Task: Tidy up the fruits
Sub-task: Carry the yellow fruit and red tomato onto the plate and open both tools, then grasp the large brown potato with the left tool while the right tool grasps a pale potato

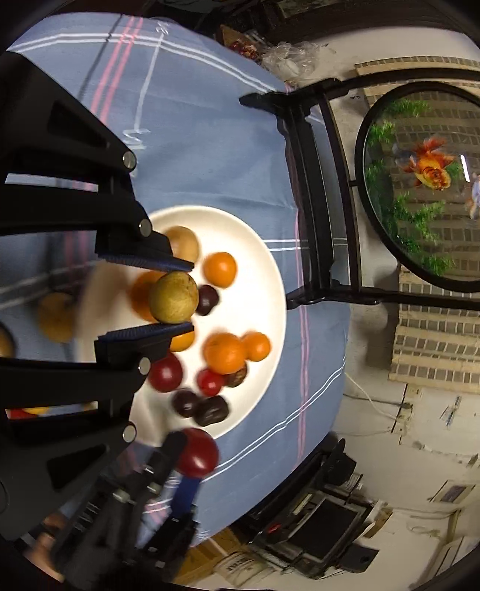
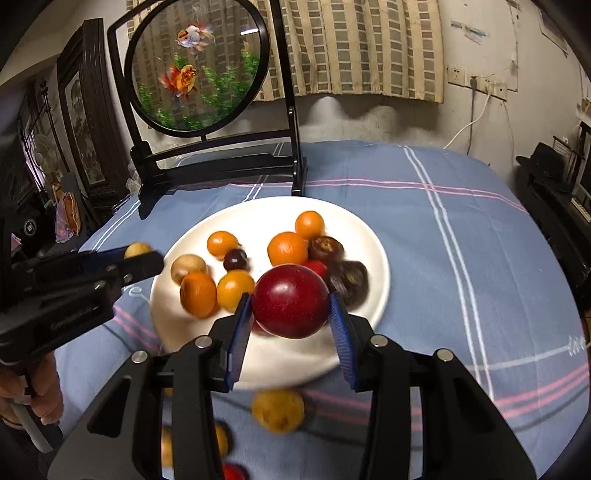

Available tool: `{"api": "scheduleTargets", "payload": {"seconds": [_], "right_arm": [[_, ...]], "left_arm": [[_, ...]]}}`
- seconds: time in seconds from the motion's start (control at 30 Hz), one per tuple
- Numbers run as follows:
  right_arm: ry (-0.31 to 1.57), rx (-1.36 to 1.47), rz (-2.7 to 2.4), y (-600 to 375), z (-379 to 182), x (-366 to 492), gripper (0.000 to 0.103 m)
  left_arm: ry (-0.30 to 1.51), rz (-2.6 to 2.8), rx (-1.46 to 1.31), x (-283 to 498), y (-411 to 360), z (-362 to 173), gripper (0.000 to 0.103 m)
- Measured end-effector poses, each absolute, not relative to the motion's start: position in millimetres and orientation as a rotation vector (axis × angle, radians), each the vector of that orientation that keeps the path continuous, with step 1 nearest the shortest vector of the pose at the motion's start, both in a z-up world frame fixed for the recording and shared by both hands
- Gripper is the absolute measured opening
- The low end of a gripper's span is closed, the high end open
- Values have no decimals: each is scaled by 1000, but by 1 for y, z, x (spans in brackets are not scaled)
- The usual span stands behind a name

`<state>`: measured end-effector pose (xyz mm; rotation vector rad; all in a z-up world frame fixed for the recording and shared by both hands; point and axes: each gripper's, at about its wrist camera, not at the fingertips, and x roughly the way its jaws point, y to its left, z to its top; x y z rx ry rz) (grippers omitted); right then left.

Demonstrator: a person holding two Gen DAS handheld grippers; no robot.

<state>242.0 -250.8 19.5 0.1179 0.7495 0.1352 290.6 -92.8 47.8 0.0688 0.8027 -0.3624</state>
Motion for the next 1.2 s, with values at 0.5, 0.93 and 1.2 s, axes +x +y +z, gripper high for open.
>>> {"api": "scheduleTargets", "payload": {"seconds": [0.5,0.93,1.2], "right_arm": [[773,246,154,-257,11,272,55],[787,269,114,-277,14,199,67],[797,298,115,-282,-7,167,67]], "left_arm": [[816,-262,4,336,-93,29,78],[825,-276,14,259,-69,31,89],[860,-290,7,213,-54,7,91]]}}
